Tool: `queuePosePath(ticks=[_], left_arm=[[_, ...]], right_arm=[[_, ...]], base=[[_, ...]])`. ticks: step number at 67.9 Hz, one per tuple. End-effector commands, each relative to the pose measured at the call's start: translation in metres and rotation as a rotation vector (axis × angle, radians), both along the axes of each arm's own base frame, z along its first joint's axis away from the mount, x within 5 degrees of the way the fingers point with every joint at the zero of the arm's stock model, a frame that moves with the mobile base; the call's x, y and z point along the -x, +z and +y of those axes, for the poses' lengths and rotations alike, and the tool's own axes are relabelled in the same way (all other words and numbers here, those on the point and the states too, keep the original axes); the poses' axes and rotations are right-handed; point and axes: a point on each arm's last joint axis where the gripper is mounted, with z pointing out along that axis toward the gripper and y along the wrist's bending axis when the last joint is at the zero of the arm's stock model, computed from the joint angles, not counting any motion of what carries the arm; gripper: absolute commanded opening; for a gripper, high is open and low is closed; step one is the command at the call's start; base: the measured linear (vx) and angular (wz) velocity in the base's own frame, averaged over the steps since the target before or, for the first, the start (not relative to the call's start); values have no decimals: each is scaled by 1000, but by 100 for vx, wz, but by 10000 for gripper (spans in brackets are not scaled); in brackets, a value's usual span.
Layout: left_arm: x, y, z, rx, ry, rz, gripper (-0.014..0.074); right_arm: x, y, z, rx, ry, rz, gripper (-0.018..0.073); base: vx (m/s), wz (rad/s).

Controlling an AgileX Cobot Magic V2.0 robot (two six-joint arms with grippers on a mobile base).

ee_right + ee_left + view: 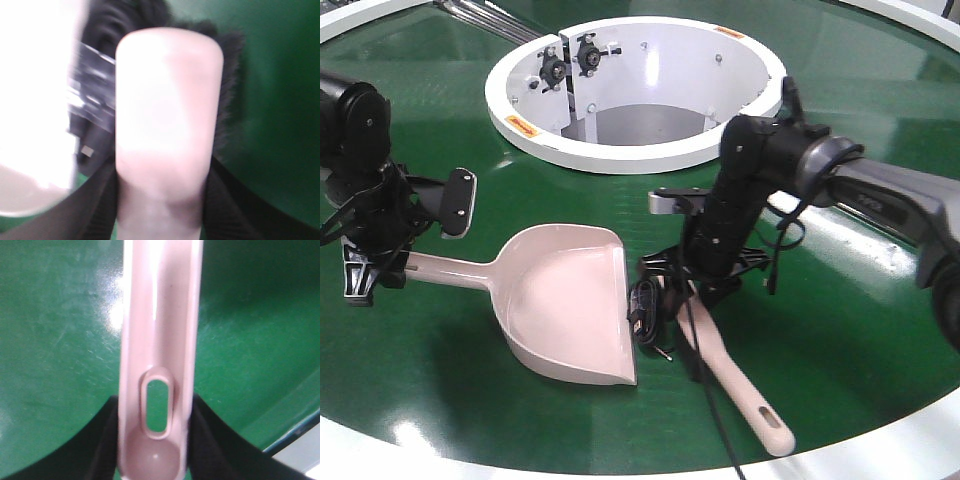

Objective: Clean and inspect green conveyor with broom and dustpan
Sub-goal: 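Sweep the black cable into the dustpan with the brush in the right gripper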

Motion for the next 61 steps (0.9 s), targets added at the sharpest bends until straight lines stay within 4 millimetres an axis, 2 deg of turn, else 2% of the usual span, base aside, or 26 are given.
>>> queuePosePath(ticks=[1, 18, 31, 45, 61], left_arm=[[3, 24, -4, 37, -7, -77, -6], [4, 24, -4, 37, -7, -75, -6], [4, 24, -4, 37, -7, -75, -6], [4, 24, -4, 37, -7, -75, -6], [4, 24, -4, 37, -7, -75, -6]], right_arm=[[5, 32, 21, -98, 29, -4, -3], [0, 36, 69, -221, 45, -10, -3], [-2, 49, 91, -291, 54, -38, -3], [-4, 69, 92, -316, 51, -91, -3], [-2, 99, 73, -252, 46, -203, -3]], base=[[0, 0], [0, 0], [0, 0], [0, 0], [0, 0]])
